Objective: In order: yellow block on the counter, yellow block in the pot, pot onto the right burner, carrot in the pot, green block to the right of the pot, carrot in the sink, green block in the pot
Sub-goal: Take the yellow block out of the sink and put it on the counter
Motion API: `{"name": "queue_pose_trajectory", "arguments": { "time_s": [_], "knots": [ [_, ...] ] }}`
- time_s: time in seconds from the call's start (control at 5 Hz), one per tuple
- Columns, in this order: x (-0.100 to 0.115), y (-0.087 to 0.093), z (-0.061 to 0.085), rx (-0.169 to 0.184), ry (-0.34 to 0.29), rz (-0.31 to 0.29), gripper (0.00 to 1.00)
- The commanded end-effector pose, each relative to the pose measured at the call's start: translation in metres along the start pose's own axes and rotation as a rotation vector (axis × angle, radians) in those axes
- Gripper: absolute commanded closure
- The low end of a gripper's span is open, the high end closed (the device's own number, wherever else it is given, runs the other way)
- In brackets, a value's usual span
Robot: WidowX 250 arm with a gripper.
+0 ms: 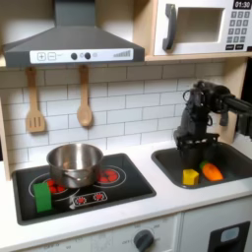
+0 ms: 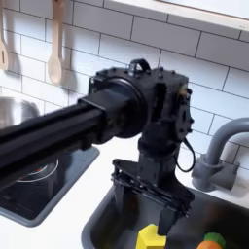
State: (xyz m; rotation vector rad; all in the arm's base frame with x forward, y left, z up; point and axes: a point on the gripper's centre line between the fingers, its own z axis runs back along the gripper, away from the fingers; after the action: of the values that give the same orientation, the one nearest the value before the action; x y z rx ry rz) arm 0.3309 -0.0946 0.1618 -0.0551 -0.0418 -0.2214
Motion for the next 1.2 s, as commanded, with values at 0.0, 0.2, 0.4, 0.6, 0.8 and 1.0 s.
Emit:
{"name": "queue_pose_trajectory", "arguments": {
  "time_s": [0.0, 0.2, 0.4, 0.6, 0.8, 1.0],
  "knots": [
    [0.006, -0.005, -0.012, 0.006, 0.003, -0.001, 0.00],
    [0.012, -0.008, -0.015, -0.001, -0.001, -0.002, 0.00],
    [0.013, -0.004, -0.027, 0.005, 0.032, 0.015, 0.00],
    [0.016, -0.003, -0.029, -0.001, 0.030, 0.011, 0.00],
    [0.018, -0.005, -0.038, 0.001, 0.050, -0.007, 0.00],
    [0.023, -0.005, -0.045, 0.005, 0.056, -0.015, 0.00]
  ]
}}
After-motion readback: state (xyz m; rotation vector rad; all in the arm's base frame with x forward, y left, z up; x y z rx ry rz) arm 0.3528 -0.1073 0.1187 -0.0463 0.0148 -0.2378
